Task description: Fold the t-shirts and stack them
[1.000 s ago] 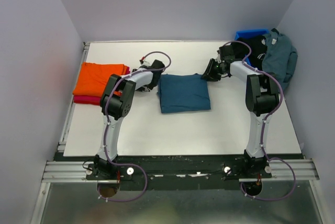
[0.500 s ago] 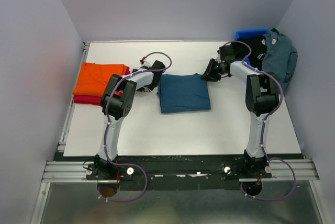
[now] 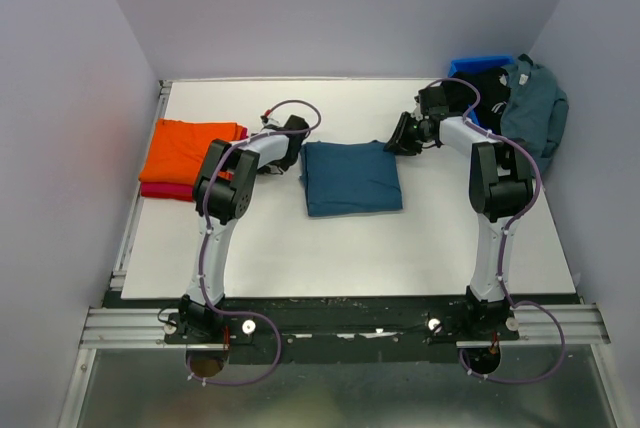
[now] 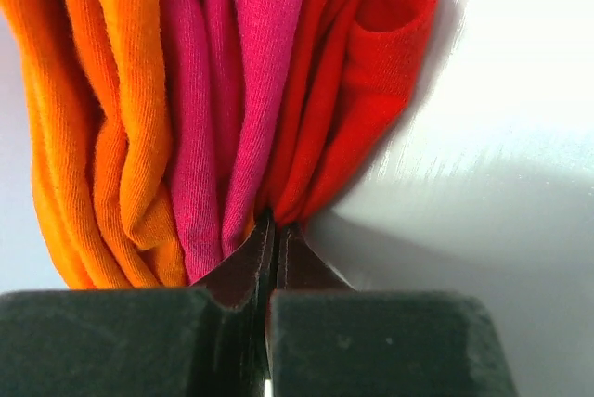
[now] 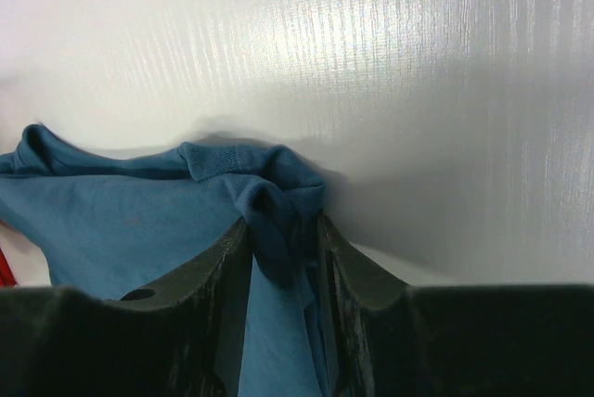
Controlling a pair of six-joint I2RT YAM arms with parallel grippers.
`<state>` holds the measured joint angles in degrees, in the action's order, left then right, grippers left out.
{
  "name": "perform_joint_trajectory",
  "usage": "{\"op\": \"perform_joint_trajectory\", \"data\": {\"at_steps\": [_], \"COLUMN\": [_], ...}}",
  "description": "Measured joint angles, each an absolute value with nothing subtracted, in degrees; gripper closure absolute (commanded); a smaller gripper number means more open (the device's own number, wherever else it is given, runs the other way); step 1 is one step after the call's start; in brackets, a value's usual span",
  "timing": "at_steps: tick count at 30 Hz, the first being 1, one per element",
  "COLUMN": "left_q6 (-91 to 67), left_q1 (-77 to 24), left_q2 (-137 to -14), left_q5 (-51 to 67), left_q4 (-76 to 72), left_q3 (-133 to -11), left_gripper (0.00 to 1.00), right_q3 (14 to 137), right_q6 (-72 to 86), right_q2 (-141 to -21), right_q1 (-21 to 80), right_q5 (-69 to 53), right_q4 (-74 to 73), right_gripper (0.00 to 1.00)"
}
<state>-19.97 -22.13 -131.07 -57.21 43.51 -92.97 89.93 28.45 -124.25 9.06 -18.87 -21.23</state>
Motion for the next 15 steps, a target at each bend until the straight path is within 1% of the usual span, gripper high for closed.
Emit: {"op": "perform_joint_trajectory", "data": {"at_steps": [6,15], "left_q6": [-19.68,-19.14], "left_q1": [-22.24,-24.08], "left_q2": [-130.5,-128.46], "left_q5": [-56.73,-52.1], "left_q4": [42.22,40.58], "left_q3": [-91.88,-90.32], "left_gripper": [1.0,1.0], "right_q3": [89.93,89.93], "right_q6": [28.45,28.45], "right_q2": [-124.25,-124.25], "right_q1": [9.06,9.06], "right_q5": [-18.87,-18.87], "right_q4": [-21.23,-21.23], "right_gripper": [0.6,0.6]}}
